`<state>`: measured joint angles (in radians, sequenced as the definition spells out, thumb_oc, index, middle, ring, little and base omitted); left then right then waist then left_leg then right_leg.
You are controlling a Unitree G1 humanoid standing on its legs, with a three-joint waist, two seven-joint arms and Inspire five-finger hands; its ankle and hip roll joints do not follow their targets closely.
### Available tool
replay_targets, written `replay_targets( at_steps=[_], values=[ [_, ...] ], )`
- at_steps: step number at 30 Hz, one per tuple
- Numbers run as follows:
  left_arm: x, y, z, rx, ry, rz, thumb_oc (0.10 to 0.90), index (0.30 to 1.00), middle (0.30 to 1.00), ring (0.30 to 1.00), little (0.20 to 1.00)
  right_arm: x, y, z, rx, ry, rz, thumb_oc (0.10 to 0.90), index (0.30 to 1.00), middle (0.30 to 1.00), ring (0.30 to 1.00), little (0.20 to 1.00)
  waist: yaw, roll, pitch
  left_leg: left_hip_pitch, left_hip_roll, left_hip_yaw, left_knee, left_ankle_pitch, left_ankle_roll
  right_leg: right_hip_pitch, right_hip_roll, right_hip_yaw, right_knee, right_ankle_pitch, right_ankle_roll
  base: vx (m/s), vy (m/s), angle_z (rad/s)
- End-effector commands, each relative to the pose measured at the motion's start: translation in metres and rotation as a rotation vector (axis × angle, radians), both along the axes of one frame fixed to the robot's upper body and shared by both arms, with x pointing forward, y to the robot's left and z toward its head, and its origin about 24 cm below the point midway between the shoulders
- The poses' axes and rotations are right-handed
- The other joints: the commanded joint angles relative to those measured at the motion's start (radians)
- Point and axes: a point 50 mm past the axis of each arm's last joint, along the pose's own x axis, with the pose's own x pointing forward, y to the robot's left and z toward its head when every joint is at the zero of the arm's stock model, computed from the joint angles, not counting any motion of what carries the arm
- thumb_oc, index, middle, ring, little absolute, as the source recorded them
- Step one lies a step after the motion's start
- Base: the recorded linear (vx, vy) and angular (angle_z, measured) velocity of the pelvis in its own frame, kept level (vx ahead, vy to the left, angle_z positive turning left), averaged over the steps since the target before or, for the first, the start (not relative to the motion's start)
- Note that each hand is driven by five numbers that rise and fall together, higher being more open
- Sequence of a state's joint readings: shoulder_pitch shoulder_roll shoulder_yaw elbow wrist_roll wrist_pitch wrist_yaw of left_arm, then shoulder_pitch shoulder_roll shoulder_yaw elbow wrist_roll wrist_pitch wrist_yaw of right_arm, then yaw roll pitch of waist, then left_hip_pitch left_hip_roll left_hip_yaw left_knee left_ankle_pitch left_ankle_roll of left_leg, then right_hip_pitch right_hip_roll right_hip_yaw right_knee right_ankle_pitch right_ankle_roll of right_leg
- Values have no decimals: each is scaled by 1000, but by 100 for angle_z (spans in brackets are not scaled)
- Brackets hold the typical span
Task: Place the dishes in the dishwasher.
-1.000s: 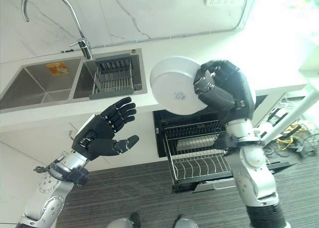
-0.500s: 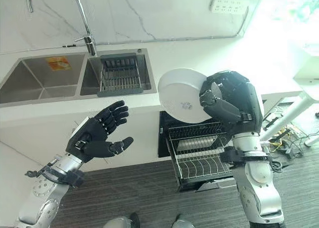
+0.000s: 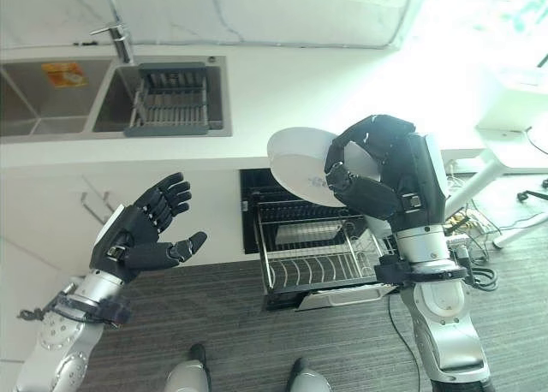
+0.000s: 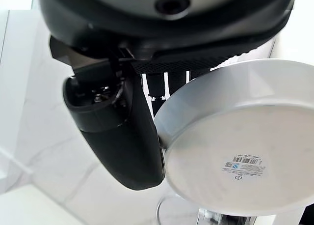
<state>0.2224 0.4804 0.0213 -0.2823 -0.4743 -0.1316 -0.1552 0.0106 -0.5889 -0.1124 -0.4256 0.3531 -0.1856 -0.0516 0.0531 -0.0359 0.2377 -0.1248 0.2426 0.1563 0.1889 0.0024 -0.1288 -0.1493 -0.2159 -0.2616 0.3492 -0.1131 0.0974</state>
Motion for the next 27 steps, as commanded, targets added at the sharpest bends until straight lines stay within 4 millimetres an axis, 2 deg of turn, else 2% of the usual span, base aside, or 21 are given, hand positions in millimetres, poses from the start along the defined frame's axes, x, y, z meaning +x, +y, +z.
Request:
replay_targets(
  at_steps=[1,5,10,15,16,17,19,22,27],
  values=[
    [1,0,61,111,-378,19,800,900,900,900,900,-20,5,54,-82,-370,37,400,300,300,300,300,9,-5,-78,20,-29,2,111,-210,17,53,-22,-31,-49,-54,68,-19,-69,-10],
    [-1,11,50,89,-319,62,800,900,900,900,900,-22,4,49,-130,-362,30,400,300,300,300,300,13,4,-83,12,-25,-8,111,-200,8,57,-22,-39,-49,-59,65,-16,-32,7],
    [-5,19,22,87,-209,117,800,900,900,900,900,-19,8,36,-239,-344,-20,400,300,300,300,300,21,10,-90,9,-30,-19,111,-199,3,63,-31,-48,-49,-60,67,-7,7,13],
    [-8,29,-18,51,-43,183,800,900,900,900,900,-11,9,15,-370,-328,-90,400,300,300,300,300,35,9,-95,9,-38,-25,111,-204,2,67,-46,-63,-49,-56,76,-4,15,5],
    [-9,30,-26,59,-13,189,800,900,900,900,900,-9,9,12,-395,-326,-96,400,300,300,300,300,36,8,-95,9,-40,-26,111,-205,2,67,-48,-65,-49,-55,77,10,28,4],
    [-12,31,-43,99,52,194,800,900,900,900,900,-4,8,8,-441,-312,-108,400,300,300,300,300,41,6,-95,10,-44,-28,111,-207,3,69,-52,-70,-49,-54,81,14,30,6],
    [-17,35,-57,121,115,208,800,900,900,900,900,0,7,2,-490,-296,-117,400,300,300,300,300,46,4,-95,10,-46,-29,111,-208,4,68,-56,-74,-49,-52,84,16,31,9],
    [-21,38,-71,138,173,216,800,900,900,900,900,5,5,-7,-535,-276,-127,400,300,300,300,300,50,2,-95,9,-48,-30,111,-209,5,68,-59,-78,-49,-50,87,15,21,6],
    [-30,42,-89,203,239,229,800,900,900,900,900,12,-7,-37,-556,-179,-171,400,300,300,300,300,63,-3,-92,10,-55,-35,111,-213,10,73,-65,-88,-49,-49,92,14,9,11]
  ],
)
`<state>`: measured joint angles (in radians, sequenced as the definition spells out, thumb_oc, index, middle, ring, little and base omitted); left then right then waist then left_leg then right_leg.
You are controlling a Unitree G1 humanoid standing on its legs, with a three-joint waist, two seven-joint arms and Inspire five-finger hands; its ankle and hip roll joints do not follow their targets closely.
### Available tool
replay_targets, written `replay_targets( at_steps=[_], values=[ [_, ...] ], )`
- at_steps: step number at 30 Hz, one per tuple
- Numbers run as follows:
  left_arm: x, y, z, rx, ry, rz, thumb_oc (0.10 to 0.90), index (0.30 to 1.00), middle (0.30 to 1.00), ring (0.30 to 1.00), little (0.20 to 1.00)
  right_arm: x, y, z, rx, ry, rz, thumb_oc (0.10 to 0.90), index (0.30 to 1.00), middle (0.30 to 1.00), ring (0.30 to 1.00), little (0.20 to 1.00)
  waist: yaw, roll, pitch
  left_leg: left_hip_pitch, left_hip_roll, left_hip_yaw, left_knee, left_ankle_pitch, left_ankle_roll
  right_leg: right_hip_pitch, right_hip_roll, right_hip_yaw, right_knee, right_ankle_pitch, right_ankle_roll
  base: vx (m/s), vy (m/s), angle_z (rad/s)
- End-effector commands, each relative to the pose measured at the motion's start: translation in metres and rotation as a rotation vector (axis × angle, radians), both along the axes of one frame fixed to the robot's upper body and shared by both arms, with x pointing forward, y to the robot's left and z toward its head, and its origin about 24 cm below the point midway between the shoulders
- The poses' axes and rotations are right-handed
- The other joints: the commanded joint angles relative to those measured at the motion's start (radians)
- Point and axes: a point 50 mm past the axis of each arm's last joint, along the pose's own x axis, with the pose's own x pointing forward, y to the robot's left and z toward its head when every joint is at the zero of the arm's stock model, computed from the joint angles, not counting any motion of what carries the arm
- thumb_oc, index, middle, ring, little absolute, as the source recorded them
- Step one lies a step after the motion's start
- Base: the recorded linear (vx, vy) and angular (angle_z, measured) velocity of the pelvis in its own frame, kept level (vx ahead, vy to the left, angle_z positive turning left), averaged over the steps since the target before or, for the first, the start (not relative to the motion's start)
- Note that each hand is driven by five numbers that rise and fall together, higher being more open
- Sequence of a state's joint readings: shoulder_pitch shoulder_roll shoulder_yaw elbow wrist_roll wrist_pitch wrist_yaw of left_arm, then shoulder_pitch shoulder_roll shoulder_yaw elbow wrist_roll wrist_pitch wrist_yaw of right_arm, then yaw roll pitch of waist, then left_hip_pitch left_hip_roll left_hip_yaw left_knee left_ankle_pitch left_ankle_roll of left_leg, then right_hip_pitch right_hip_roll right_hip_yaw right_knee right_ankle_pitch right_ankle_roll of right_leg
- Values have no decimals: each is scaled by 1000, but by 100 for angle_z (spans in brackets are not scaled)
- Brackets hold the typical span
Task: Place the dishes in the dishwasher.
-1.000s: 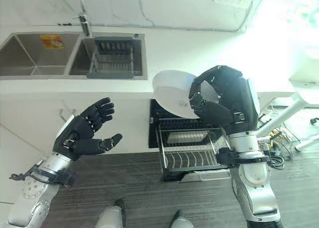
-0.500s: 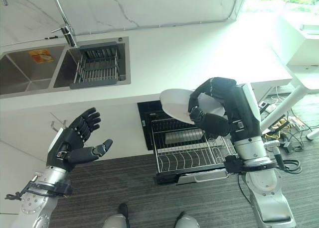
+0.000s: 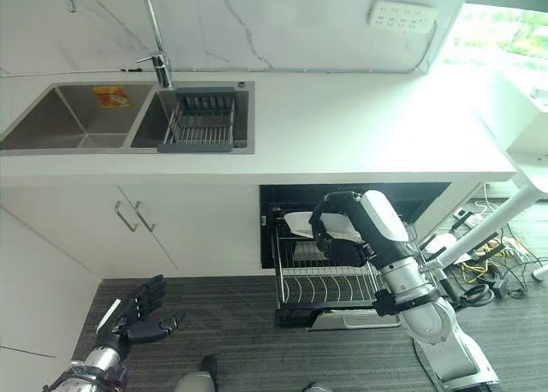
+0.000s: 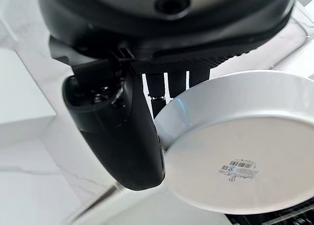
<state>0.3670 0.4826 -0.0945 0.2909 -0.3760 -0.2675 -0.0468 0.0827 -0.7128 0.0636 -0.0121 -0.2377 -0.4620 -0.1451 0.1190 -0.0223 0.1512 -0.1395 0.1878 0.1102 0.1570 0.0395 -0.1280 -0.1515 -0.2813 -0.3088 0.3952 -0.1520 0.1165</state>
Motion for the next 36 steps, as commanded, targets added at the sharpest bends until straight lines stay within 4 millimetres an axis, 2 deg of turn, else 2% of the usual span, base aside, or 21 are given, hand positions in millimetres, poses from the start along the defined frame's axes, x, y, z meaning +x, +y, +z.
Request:
replay_targets(
  at_steps=[1,7,13,19,29,31,32,33,35,36],
  values=[
    [37,-2,45,104,-297,-84,800,900,900,900,900,10,4,44,58,-321,31,400,300,300,300,300,0,-17,-6,25,-1,11,143,-251,9,76,-1,-43,-95,-10,73,7,-1,9],
    [32,2,32,161,-224,-98,800,900,900,900,900,22,-9,5,-35,-269,-71,400,300,300,300,300,25,-16,-8,26,-6,3,143,-252,10,85,-12,-64,-95,-10,78,3,-3,5],
    [27,1,22,186,-177,-114,800,900,900,900,900,32,-15,-21,-34,-222,-161,400,300,300,300,300,53,-9,-3,37,-13,-12,143,-262,9,103,-18,-81,-95,-16,80,25,-12,8],
    [23,-4,19,182,-166,-156,800,900,900,900,900,43,-27,-31,-70,-214,-235,400,300,300,300,300,92,4,4,35,-24,-42,143,-262,6,110,-27,-105,-95,-14,81,37,-22,12],
    [20,-8,17,188,-173,-151,800,900,900,900,900,52,-40,-25,-133,-366,-359,400,300,300,300,300,120,20,13,24,-33,-69,143,-255,8,111,-28,-110,-95,-15,79,2,0,5],
    [17,-10,14,191,-170,-147,800,900,900,900,900,52,-43,-33,-160,-341,-390,400,300,300,300,300,127,20,11,17,-37,-76,143,-248,11,108,-31,-114,-95,-11,77,19,7,2],
    [15,-10,14,183,-170,-129,800,900,900,900,900,58,-38,-35,-87,-237,-383,400,300,300,300,300,133,26,13,25,-37,-85,143,-253,9,117,-28,-111,-95,-19,72,38,34,1],
    [16,-11,11,175,-170,-97,800,900,900,900,900,53,-21,-49,-21,-237,-362,400,300,300,300,300,126,25,10,17,-36,-81,143,-245,10,109,-30,-105,-95,-13,71,56,40,3],
    [18,-9,9,169,-170,-78,800,900,900,900,900,46,-23,-58,-39,-216,-368,400,300,300,300,300,120,25,3,10,-34,-79,143,-241,10,107,-35,-109,-95,-13,73,17,-6,1],
    [18,-9,11,171,-176,-87,800,900,900,900,900,43,-33,-60,-50,-207,-384,400,300,300,300,300,126,26,9,18,-31,-77,143,-247,8,117,-34,-114,-95,-17,76,18,-32,0]
  ],
)
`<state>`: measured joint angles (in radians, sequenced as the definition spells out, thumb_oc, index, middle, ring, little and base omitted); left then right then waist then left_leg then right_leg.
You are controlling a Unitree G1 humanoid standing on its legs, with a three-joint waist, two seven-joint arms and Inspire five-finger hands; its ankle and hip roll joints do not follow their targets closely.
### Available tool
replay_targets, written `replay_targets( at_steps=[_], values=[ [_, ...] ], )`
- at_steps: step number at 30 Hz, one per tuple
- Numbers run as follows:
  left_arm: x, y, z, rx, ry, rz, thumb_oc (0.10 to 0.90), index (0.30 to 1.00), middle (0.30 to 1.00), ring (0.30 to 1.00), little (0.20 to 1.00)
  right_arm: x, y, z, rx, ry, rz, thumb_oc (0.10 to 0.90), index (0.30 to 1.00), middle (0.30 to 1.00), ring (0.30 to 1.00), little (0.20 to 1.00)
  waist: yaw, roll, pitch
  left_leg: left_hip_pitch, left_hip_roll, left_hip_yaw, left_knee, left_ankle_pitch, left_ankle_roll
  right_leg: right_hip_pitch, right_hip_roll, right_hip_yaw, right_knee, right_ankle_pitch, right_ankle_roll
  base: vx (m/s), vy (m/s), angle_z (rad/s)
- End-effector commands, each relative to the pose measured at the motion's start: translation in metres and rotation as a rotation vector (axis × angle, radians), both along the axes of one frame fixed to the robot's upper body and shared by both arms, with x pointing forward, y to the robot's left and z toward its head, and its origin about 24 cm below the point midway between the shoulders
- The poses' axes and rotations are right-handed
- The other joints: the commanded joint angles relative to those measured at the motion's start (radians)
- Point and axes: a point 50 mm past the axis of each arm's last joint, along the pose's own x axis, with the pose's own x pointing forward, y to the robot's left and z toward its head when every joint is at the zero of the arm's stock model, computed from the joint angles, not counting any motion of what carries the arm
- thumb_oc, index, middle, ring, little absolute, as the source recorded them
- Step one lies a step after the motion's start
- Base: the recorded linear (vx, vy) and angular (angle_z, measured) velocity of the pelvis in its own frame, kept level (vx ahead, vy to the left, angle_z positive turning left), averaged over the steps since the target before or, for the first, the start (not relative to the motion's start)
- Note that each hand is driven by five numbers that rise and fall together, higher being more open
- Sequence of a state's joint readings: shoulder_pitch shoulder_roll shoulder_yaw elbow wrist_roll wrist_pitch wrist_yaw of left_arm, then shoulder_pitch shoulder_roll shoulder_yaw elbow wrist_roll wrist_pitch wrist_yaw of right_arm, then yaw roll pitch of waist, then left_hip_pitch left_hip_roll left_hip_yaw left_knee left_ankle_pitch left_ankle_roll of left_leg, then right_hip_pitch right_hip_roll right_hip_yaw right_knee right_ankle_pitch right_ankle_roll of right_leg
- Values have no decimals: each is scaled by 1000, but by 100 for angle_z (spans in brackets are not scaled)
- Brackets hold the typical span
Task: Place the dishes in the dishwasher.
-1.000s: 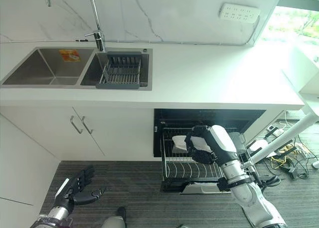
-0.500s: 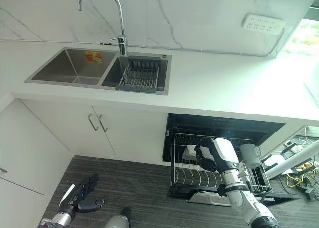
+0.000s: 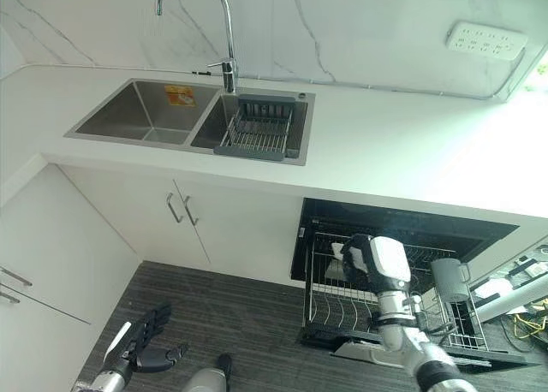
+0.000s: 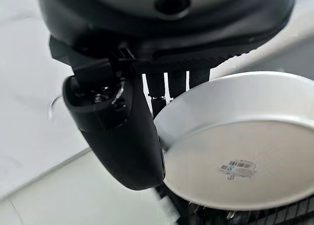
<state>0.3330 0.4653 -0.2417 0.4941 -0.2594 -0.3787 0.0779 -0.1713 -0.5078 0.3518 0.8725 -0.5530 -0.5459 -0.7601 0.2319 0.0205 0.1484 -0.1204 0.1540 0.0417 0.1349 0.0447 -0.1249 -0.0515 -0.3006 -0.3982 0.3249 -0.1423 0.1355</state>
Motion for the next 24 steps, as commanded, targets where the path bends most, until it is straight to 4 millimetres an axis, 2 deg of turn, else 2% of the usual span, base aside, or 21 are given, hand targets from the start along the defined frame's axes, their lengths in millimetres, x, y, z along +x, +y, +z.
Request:
replay_targets(
  at_steps=[1,2,5,13,24],
  values=[
    [37,6,44,47,-273,-74,800,900,900,900,900,37,-31,66,-39,-323,-23,400,300,300,300,300,17,-16,14,-2,2,-10,165,-251,4,20,-16,-29,-25,-26,58,18,-63,2],
    [36,6,46,49,-281,-81,800,900,900,900,900,34,-41,67,-114,-340,-46,400,300,300,300,300,27,-14,22,-3,0,-17,165,-249,4,24,-17,-36,-25,-24,60,2,-47,2],
    [34,7,47,50,-283,-77,800,900,900,900,900,35,-44,65,-152,-339,-65,400,300,300,300,300,35,-9,31,-9,-8,-28,165,-246,7,20,-21,-39,-25,-20,63,5,-61,13],
    [33,13,47,62,-299,-22,800,900,900,900,900,39,-46,70,-201,-361,-72,400,300,300,300,300,39,28,62,-50,-13,-32,165,-226,8,-5,-33,-39,-25,-13,63,-27,-46,5],
    [34,10,46,44,-313,-4,800,900,900,900,900,46,-63,88,-231,-375,-101,400,300,300,300,300,41,54,78,-82,-19,-35,165,-213,6,-22,-49,-37,-25,-11,66,-15,11,8]
  ],
)
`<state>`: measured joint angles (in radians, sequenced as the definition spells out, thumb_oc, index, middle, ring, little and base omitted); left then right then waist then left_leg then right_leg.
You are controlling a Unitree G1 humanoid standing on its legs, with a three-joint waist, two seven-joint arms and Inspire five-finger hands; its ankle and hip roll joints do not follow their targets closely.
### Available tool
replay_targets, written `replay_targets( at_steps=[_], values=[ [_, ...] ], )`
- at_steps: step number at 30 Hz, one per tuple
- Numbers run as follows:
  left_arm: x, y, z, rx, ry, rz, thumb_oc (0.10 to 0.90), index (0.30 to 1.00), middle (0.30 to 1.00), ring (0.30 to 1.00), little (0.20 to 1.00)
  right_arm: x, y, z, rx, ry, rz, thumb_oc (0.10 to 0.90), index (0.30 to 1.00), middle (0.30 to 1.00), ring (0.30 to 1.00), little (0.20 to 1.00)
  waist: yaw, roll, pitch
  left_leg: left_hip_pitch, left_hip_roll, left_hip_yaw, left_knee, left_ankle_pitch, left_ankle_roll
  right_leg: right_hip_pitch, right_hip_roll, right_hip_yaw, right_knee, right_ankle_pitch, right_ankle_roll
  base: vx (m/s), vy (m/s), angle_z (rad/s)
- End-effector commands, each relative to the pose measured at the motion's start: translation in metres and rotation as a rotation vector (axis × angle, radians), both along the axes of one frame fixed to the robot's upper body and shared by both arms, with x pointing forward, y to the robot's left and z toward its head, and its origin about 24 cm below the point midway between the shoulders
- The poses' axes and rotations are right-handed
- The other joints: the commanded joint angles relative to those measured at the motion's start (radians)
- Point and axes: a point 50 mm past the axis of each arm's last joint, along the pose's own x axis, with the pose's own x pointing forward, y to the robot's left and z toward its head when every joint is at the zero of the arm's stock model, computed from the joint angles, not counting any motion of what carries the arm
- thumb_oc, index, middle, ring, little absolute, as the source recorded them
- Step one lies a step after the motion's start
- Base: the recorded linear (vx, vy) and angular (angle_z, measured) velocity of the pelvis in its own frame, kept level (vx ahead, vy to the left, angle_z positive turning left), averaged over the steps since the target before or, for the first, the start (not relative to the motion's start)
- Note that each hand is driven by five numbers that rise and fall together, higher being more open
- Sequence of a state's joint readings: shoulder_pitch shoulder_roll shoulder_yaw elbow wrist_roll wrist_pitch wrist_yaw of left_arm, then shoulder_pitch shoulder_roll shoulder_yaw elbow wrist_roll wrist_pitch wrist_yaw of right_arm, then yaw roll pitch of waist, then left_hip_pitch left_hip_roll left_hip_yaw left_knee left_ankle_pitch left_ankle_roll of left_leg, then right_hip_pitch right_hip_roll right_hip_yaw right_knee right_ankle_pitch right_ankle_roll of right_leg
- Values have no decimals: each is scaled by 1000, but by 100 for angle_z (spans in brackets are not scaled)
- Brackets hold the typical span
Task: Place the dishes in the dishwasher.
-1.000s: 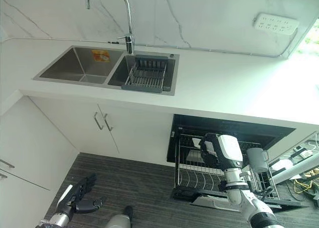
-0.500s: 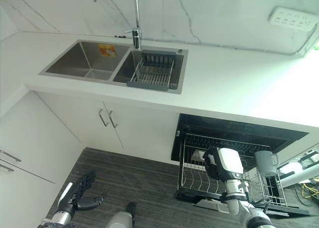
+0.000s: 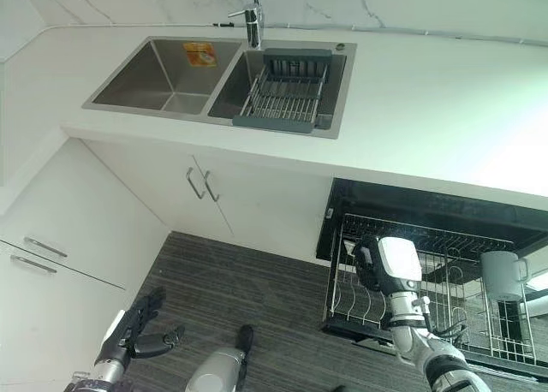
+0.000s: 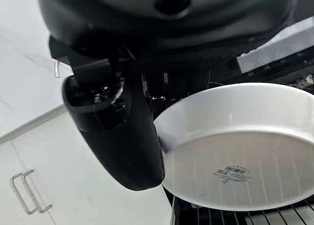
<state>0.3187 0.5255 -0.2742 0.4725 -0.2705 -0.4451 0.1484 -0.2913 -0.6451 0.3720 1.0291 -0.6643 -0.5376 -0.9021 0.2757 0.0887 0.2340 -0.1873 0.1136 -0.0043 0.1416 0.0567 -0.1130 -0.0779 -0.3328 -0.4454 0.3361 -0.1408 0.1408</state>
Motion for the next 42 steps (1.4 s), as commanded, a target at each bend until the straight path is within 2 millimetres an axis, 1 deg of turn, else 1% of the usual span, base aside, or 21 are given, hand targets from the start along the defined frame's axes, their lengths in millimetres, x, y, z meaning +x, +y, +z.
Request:
replay_targets(
  at_steps=[1,5,7,13,14,15,16,17,19,22,23,24,28,29,30,32,34,36,39,40,42],
  values=[
    [27,3,33,-10,-222,-7,800,900,900,900,900,33,-16,65,24,-291,-12,400,300,300,300,300,-2,-13,-1,-19,20,7,158,-225,-6,-2,-18,11,-36,-10,62,0,0,0],
    [29,5,35,-8,-230,-1,800,900,900,900,900,39,-21,74,36,-301,-34,400,300,300,300,300,-2,-8,16,-31,16,3,158,-221,-5,-16,-15,20,-36,-6,61,-13,-2,-1],
    [33,5,38,-13,-249,4,800,900,900,900,900,46,-26,83,83,-285,-54,400,300,300,300,300,-2,-1,35,-44,15,3,158,-216,-5,-32,-15,29,-36,-4,58,-83,-2,-5],
    [42,6,42,-13,-275,12,800,900,900,900,900,54,-30,91,120,-246,-70,400,300,300,300,300,-3,10,62,-70,10,2,158,-210,-2,-58,-20,41,-36,3,58,-44,-9,-4],
    [42,6,43,-13,-277,12,800,900,900,900,900,55,-31,92,124,-237,-73,400,300,300,300,300,-3,11,65,-73,9,2,158,-210,-1,-60,-20,41,-36,4,58,-40,-12,0],
    [45,7,44,-11,-286,14,800,900,900,900,900,56,-35,91,153,-177,-81,400,300,300,300,300,-4,12,73,-80,7,2,158,-209,-1,-70,-22,45,-36,7,59,-33,-13,0],
    [45,7,44,-11,-286,14,800,900,900,900,900,56,-35,91,153,-177,-81,400,300,300,300,300,-4,12,73,-80,7,2,158,-209,-1,-70,-22,45,-36,7,59,-34,-24,1],
    [48,8,46,-7,-291,13,800,900,900,900,900,56,-37,86,178,-124,-93,400,300,300,300,300,-5,12,77,-85,5,3,158,-208,0,-77,-22,48,-36,9,60,0,0,0],
    [50,8,48,-3,-296,10,800,900,900,900,900,55,-39,83,193,-102,-106,400,300,300,300,300,-5,12,82,-88,5,3,158,-208,0,-81,-23,50,-36,11,60,0,0,0],
    [54,7,50,-4,-306,8,800,900,900,900,900,56,-46,79,258,-11,-146,400,300,300,300,300,-5,16,94,-95,4,5,158,-209,1,-90,-26,51,-36,13,59,-40,-17,1],
    [55,8,50,-5,-307,7,800,900,900,900,900,56,-47,79,267,2,-155,543,514,514,514,514,-5,16,96,-96,4,5,158,-208,1,-91,-26,51,-36,13,59,-38,-10,-1],
    [57,8,52,-7,-310,7,800,900,900,900,900,57,-50,77,281,39,-173,800,900,900,900,900,-6,17,99,-98,4,4,158,-208,1,-94,-26,52,-36,13,58,-35,-4,-1],
    [62,8,55,-20,-318,-3,800,900,900,900,900,60,-49,74,356,112,-170,800,900,900,900,900,-9,12,102,-101,5,7,158,-209,0,-100,-23,58,-36,13,56,-44,11,0],
    [63,7,56,-21,-320,-5,800,900,900,900,900,60,-50,73,388,125,-178,800,900,900,900,900,-9,9,101,-100,6,7,158,-209,-1,-100,-22,58,-36,14,56,-31,1,-1],
    [65,6,57,-22,-323,-9,800,900,900,900,900,58,-50,67,427,169,-190,800,900,900,900,900,-11,1,100,-96,9,11,158,-211,0,-99,-18,60,-36,14,56,0,0,0],
    [65,7,58,-21,-324,-13,800,900,900,900,900,58,-50,66,441,185,-187,800,900,900,900,900,-10,-2,99,-94,10,10,158,-212,0,-97,-17,60,-36,13,56,0,0,0],
    [67,9,60,-16,-321,-23,800,900,900,900,900,56,-50,59,492,255,-184,800,900,900,900,900,-9,-21,92,-83,17,13,158,-214,-2,-89,-11,62,-36,13,56,0,0,0],
    [67,9,63,-7,-315,-37,800,900,900,900,900,53,-50,51,594,291,-193,800,900,900,900,900,-12,-43,84,-64,23,17,158,-219,-2,-75,-1,65,-36,14,56,2,-25,-9],
    [67,11,64,1,-305,-48,800,900,900,900,900,51,-49,48,677,314,-183,800,900,900,900,900,-14,-59,73,-51,29,20,158,-222,-3,-65,9,71,-36,12,54,9,-18,-10],
    [66,12,65,8,-302,-56,800,900,900,900,900,50,-47,45,743,327,-178,800,900,900,900,900,-16,-71,68,-43,34,21,158,-225,-3,-58,16,72,-36,11,54,9,-25,-9],
    [67,12,67,17,-294,-65,800,900,900,900,900,49,-44,43,821,340,-157,800,900,900,900,900,-22,-87,58,-30,42,25,158,-228,-4,-48,25,76,-36,10,53,8,-19,-12]
  ],
)
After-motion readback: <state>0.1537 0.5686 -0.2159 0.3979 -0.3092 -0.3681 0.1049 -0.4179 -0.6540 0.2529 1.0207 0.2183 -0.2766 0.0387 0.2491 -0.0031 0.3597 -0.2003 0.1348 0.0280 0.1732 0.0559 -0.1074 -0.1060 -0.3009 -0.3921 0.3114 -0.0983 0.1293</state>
